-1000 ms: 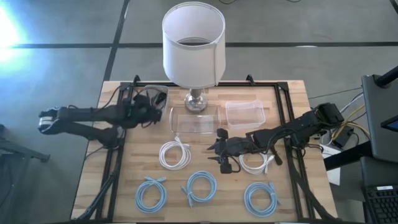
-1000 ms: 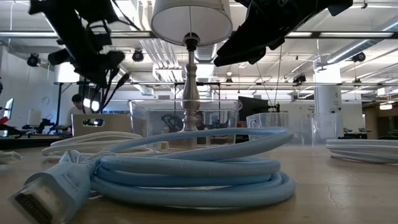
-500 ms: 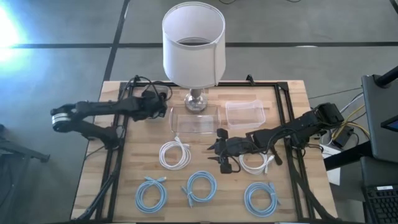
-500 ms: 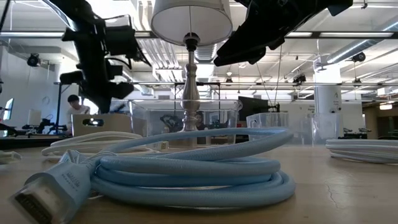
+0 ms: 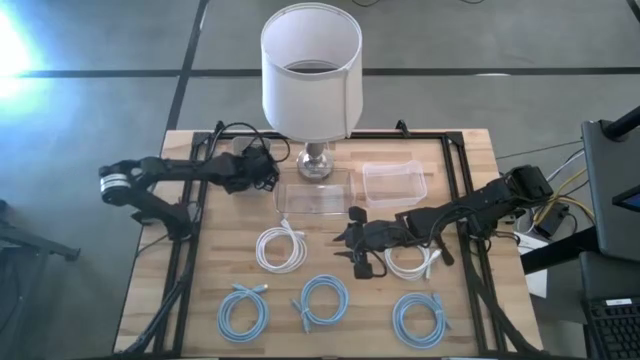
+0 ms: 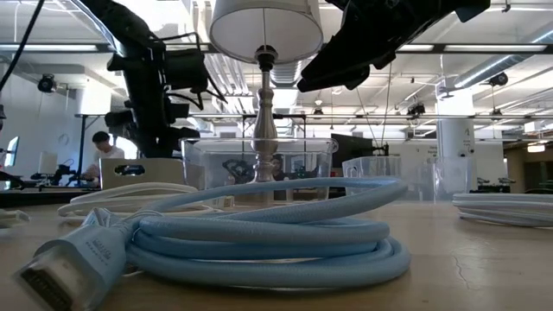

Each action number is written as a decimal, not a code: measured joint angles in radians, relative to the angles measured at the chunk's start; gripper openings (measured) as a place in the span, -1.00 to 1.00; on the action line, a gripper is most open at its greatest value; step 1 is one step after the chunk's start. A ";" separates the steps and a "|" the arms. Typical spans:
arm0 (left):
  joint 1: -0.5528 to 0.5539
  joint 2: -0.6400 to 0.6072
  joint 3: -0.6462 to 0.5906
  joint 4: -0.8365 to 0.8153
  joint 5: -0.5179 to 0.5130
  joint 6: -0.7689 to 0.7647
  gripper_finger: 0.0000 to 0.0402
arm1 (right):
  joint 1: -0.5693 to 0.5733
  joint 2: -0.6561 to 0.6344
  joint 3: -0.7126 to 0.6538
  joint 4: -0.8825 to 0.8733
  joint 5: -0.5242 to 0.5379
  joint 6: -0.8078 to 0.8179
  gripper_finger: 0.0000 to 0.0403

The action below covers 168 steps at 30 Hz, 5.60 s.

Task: Pick & Place USB Port
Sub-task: Put the black charger cable into the left bin

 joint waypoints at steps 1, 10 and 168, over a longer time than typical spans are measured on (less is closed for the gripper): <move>-0.001 -0.006 0.006 -0.007 0.012 0.016 -0.34 | 0.000 0.000 0.000 0.000 0.000 0.006 -0.21; -0.047 -0.113 0.057 -0.082 0.043 0.027 -0.35 | 0.000 -0.037 0.045 -0.171 0.001 0.067 -0.20; -0.687 0.101 -0.176 1.305 0.179 0.486 -0.61 | -0.047 0.167 0.232 0.243 0.134 -0.086 -0.83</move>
